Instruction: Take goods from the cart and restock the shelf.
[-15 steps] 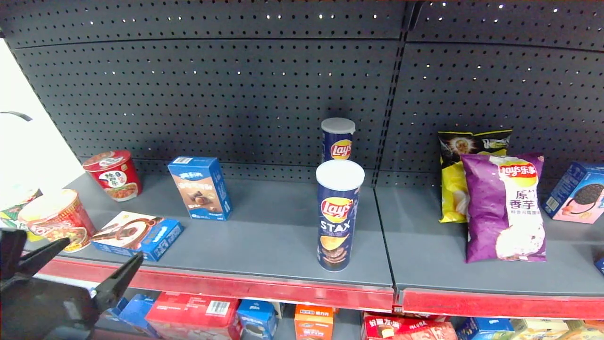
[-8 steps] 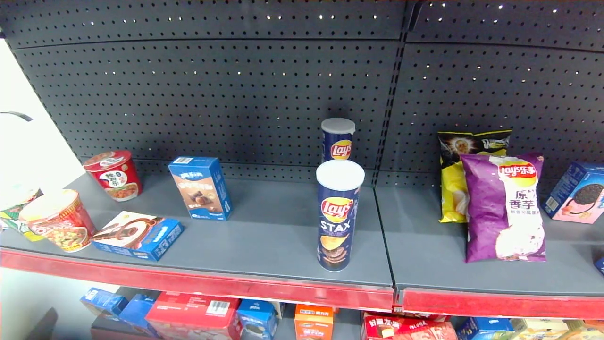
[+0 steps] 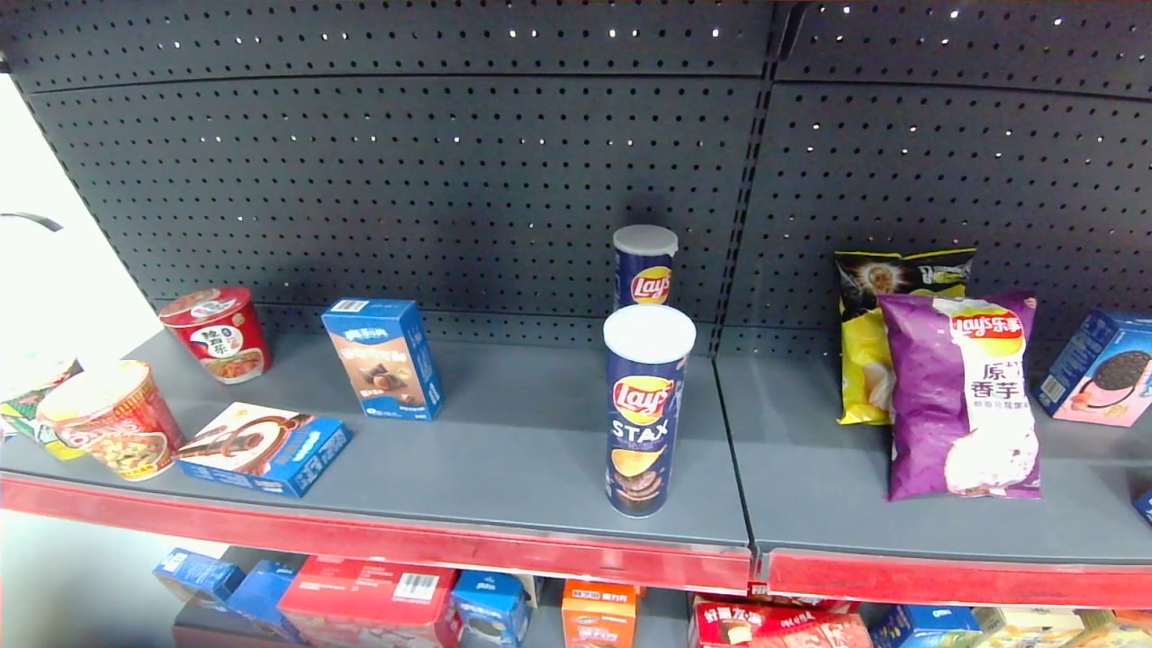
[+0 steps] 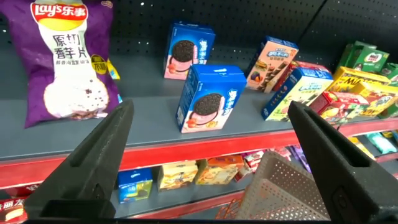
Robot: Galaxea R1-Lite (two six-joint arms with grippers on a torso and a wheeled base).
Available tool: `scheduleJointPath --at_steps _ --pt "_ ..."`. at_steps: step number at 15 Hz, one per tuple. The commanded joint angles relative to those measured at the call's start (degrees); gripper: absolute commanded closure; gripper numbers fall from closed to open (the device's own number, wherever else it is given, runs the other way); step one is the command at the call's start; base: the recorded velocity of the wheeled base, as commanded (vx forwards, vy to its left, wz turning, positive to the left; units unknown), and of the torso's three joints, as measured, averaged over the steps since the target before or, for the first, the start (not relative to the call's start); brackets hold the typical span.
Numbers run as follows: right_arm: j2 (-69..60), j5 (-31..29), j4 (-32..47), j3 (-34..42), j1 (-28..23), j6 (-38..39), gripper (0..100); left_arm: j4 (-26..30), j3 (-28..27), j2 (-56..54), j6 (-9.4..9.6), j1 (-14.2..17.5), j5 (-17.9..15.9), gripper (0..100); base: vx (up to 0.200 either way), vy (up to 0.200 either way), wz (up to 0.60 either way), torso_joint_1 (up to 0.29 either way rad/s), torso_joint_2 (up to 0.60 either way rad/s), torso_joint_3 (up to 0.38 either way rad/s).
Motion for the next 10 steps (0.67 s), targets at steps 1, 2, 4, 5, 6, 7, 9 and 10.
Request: scheduleJointPath --at_steps 1,2,4,5,6,7,9,10 --pt "0.1 -0.1 0.0 -0.5 0.0 -0.1 0 12.0 5.3 -14.8 -1.09 0.9 -7.6 0 0.000 0.000 0.00 0.000 0.00 0.000" --pt "-0.1 -0.1 -0.1 -0.5 -0.1 -0.1 0 14.6 5.4 -14.7 -0.92 0.9 -7.9 0 0.000 0.000 0.00 0.000 0.00 0.000" --pt "-0.8 -0.1 0.0 -0.5 -0.3 -0.1 0 14.4 5.4 -14.2 -0.48 0.8 -10.3 0 0.000 0.000 0.00 0.000 0.00 0.000" --pt "-1.0 -0.1 0.0 -0.4 -0.3 -0.1 0 14.8 5.4 -14.2 -1.09 0.8 -13.1 0 0.000 0.000 0.00 0.000 0.00 0.000" --pt "-1.0 -0.1 0.0 -0.3 -0.3 -0.1 0 14.9 5.4 -14.1 -1.89 0.8 -16.0 0 0.000 0.000 0.00 0.000 0.00 0.000" --pt "-1.0 -0.1 -0.1 -0.1 -0.3 -0.1 0 15.4 5.4 -14.1 -2.15 0.8 -20.0 0 0.000 0.000 0.00 0.000 0.00 0.000" --pt "-1.0 -0.1 -0.1 -0.2 -0.3 -0.1 0 17.9 5.4 -14.1 1.98 0.8 -27.9 0 0.000 0.000 0.00 0.000 0.00 0.000" --pt "-1.1 -0.1 -0.2 -0.2 -0.3 -0.1 0 17.9 5.4 -14.1 3.91 0.7 -29.4 0 0.000 0.000 0.00 0.000 0.00 0.000"
